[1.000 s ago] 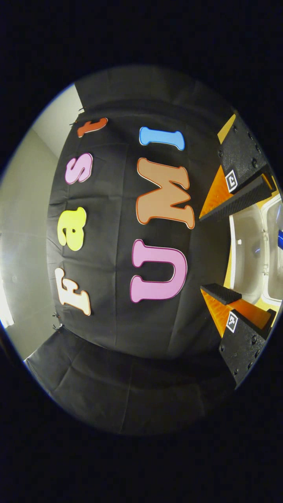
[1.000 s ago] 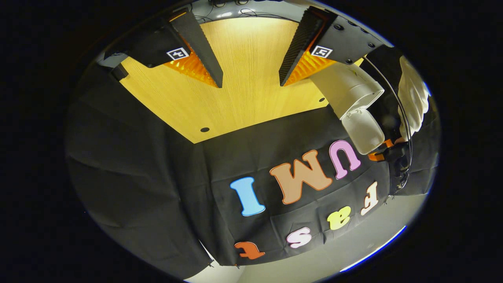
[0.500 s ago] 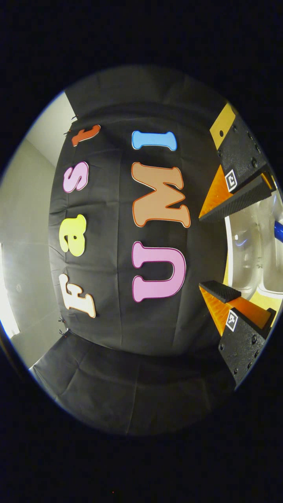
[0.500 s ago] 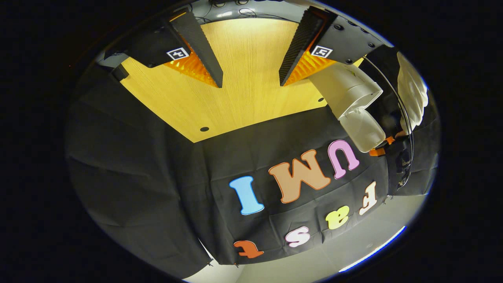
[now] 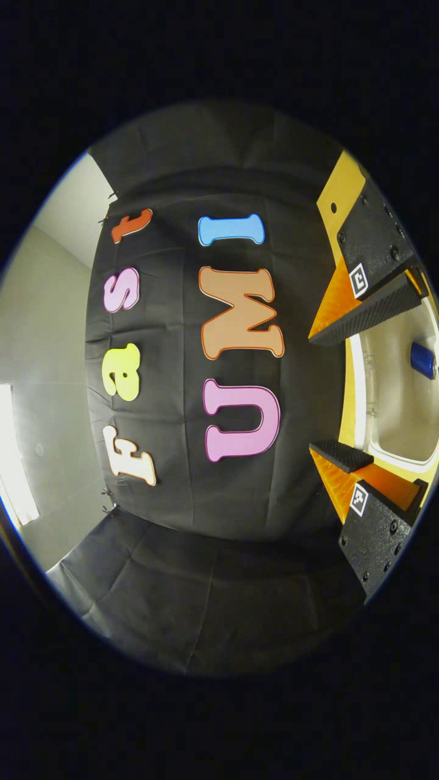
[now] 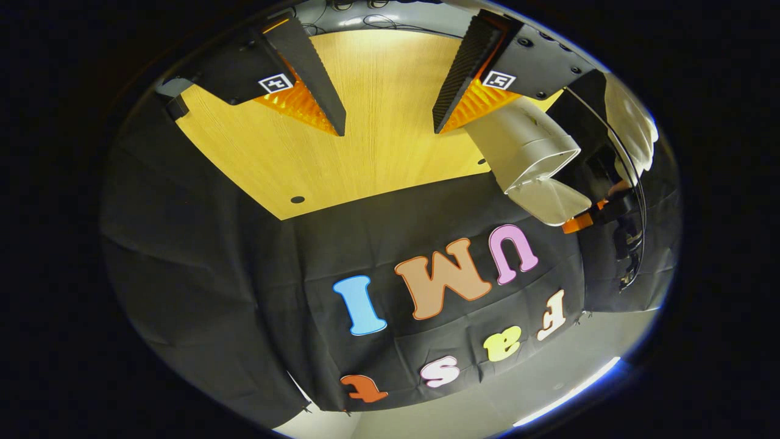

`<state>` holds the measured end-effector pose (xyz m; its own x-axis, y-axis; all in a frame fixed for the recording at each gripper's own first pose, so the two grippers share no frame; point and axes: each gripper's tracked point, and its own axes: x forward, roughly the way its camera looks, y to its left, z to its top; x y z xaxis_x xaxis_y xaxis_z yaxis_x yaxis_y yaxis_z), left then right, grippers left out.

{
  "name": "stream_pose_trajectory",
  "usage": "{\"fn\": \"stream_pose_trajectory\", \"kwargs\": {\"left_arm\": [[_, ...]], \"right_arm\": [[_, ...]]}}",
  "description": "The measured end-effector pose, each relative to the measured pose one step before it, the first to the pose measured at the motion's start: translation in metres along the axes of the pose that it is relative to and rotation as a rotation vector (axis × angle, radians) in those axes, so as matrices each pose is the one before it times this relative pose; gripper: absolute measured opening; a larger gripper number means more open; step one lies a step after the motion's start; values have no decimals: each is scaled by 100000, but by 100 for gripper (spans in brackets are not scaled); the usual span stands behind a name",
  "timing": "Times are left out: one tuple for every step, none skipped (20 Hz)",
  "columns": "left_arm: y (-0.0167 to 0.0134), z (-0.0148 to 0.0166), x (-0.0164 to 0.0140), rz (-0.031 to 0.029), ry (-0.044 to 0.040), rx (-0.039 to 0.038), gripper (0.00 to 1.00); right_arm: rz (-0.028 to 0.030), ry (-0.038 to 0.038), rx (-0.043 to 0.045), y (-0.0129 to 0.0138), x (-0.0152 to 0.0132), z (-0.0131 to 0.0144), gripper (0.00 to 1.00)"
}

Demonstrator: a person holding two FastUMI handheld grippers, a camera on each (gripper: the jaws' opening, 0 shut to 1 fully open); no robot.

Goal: Press the lid of the desktop garbage bin to open it, pick up the crumpled paper on the desktop and throw it into the bin, then pick up the pop can on the desktop and drop it into the bin, and finally close the garbage bin lid.

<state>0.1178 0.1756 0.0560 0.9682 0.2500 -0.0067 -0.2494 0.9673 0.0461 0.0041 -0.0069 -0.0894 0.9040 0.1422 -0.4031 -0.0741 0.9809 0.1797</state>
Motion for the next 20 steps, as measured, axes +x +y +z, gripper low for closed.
{"fn": "stream_pose_trajectory", "kwargs": {"left_arm": [[-225,-774,-535,-411,364,345,93],[-247,-933,-497,-628,613,-40,93],[-409,-985,-363,-849,1462,-249,93],[-294,-1273,-325,-562,1763,77,93],[-103,-1048,-238,335,1183,324,92],[-23,-885,-222,467,613,-69,93],[-172,-716,-178,134,-116,-189,93],[-239,-860,-94,23,349,154,93],[-143,-840,-29,68,940,231,93],[-47,-771,-65,5,883,-107,93],[-57,-617,4,155,1099,-567,93],[28,-483,-9,326,677,-829,93],[64,-372,-17,458,517,-586,93],[103,-510,97,743,853,-41,93],[170,-537,50,1069,1087,443,93],[55,-451,-48,501,322,221,93],[-13,-138,-100,146,-183,-20,93],[-163,236,-70,-13,-2523,628,93],[-13,-49,-53,67,-606,1063,93],[152,-191,40,802,-1186,-3,93]], "right_arm": [[251,297,-341,79,-57,0,96],[52,247,-223,-22,-74,-76,96],[160,19,-234,14,-126,7,96],[210,-32,-326,52,-134,-36,96],[17,-32,-430,13,-133,54,96],[-19,-50,-577,27,-116,-5,96],[-226,-47,-699,-29,-79,48,96],[-357,-98,-677,-39,-77,18,96],[-190,124,-567,-36,-52,13,96],[-345,112,-344,-92,-45,-132,96],[-119,3,-186,16,-59,3,96],[1,9,-54,40,-49,-107,96],[-35,65,70,-1,-11,-13,96],[-37,119,17,-9,25,-110,96],[-136,191,-27,-36,135,-74,96],[-5,419,-51,24,54,-121,96],[-1,287,-34,-15,34,-103,96],[-38,194,-76,63,-18,-135,96],[-126,-64,-108,22,69,50,96],[-153,-167,17,17,-7,-28,96]]}}
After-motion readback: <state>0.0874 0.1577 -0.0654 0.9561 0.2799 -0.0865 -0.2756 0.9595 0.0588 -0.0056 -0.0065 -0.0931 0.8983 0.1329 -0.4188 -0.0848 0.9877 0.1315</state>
